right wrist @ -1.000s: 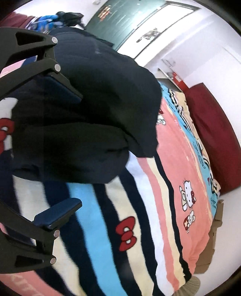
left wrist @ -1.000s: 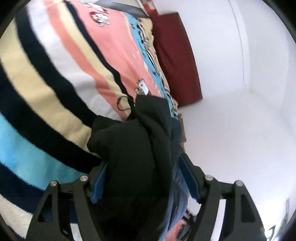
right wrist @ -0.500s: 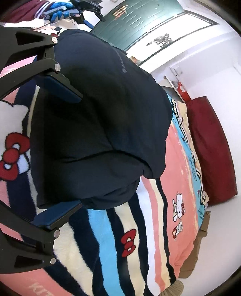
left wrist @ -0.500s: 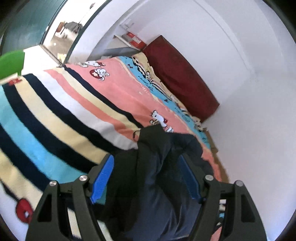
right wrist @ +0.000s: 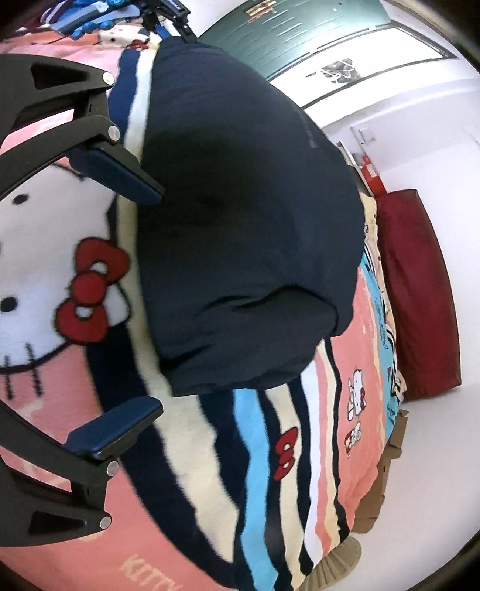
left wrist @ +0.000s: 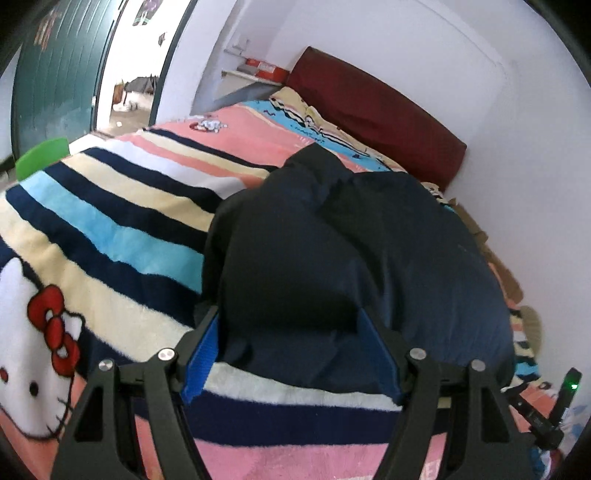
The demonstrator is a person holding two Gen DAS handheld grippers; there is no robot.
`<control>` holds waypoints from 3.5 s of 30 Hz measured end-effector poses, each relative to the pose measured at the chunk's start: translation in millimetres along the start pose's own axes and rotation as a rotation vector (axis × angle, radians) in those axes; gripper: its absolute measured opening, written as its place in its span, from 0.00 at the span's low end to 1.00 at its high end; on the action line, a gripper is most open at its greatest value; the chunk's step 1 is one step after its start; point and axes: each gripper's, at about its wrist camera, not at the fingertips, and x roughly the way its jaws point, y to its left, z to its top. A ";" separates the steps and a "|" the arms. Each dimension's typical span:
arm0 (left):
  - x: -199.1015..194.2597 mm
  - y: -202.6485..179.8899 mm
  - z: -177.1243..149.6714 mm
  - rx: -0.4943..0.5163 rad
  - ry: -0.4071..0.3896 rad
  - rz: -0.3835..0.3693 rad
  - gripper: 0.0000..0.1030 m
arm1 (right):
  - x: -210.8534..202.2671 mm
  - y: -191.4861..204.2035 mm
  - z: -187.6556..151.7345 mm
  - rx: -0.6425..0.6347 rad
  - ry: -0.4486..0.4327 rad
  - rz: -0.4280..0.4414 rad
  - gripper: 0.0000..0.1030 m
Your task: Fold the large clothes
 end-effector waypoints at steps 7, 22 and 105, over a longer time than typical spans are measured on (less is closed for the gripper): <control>-10.4 -16.1 -20.6 -0.003 -0.027 0.064 0.69 | -9.7 17.8 -25.0 -0.088 -0.044 -0.008 0.99; -7.7 -73.4 -79.7 0.137 0.055 0.069 0.69 | -18.1 55.3 -43.6 -0.126 -0.019 0.048 1.00; -31.6 -107.9 -100.7 0.376 -0.051 0.132 0.69 | -38.2 89.3 -69.8 -0.209 -0.120 -0.042 1.00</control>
